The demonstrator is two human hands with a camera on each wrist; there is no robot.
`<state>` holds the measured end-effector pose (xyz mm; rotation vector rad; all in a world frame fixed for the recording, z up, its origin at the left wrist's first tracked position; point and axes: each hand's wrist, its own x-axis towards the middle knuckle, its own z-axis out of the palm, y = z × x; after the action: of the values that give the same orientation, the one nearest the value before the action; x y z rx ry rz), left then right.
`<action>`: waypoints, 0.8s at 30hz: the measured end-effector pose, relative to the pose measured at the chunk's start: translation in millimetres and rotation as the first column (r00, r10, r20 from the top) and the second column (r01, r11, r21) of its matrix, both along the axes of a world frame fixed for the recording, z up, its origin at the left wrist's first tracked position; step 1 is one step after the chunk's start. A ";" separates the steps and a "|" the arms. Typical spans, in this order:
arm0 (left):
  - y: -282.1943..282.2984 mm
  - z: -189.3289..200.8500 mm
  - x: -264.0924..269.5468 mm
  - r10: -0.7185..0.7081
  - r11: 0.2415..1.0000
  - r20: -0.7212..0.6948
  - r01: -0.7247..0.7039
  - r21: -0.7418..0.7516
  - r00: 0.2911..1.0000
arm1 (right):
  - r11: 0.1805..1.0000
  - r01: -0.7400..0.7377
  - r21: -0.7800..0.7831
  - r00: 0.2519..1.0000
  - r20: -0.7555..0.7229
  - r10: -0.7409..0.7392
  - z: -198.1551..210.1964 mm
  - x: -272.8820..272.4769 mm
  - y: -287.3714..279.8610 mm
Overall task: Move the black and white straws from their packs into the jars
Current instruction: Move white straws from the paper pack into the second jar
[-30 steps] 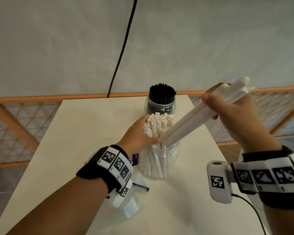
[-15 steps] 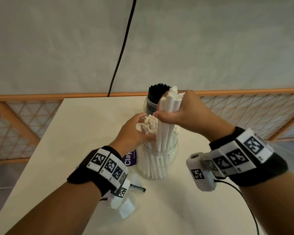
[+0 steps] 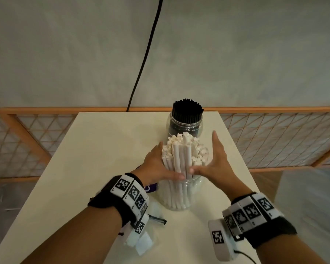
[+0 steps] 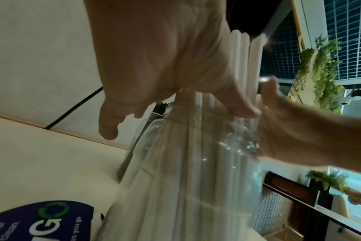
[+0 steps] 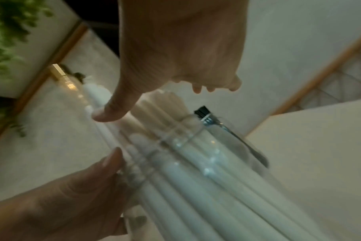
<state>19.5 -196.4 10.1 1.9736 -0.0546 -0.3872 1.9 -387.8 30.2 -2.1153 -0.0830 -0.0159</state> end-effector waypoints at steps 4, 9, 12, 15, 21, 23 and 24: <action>-1.8 -18.0 18.9 -0.055 0.996 0.067 0.050 0.074 0.996 | 0.979 -0.122 0.165 0.979 -0.142 0.146 -32.3 10.2 -6.6; -3.1 0.0 17.0 -0.099 0.988 0.060 0.091 0.121 0.993 | 0.931 -0.243 0.274 0.955 -0.099 0.278 -35.9 21.1 -4.9; -5.8 13.8 11.3 -0.127 0.979 0.061 0.115 0.167 0.990 | 0.876 -0.298 0.379 0.929 -0.096 0.357 -18.6 18.4 -1.9; -8.3 22.2 8.3 -0.142 0.986 0.076 0.134 0.102 0.987 | 0.839 -0.346 0.420 0.906 -0.081 0.415 -7.2 15.2 -1.9; -12.2 35.3 17.9 -0.207 0.972 0.186 0.223 -0.070 0.961 | 0.783 -0.412 0.466 0.879 -0.021 0.476 16.0 12.3 -3.3; -9.3 37.8 19.9 -0.234 0.961 0.188 0.257 -0.107 0.954 | 0.783 -0.410 0.467 0.881 -0.020 0.473 18.9 13.8 -4.9; -7.1 36.2 20.6 -0.234 0.961 0.185 0.256 -0.103 0.954 | 0.780 -0.421 0.464 0.873 -0.025 0.486 18.6 14.0 -6.3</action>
<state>40.1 -203.5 46.4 1.8748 -0.4287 -0.3633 16.0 -394.1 48.8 -1.5803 -0.4638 0.3769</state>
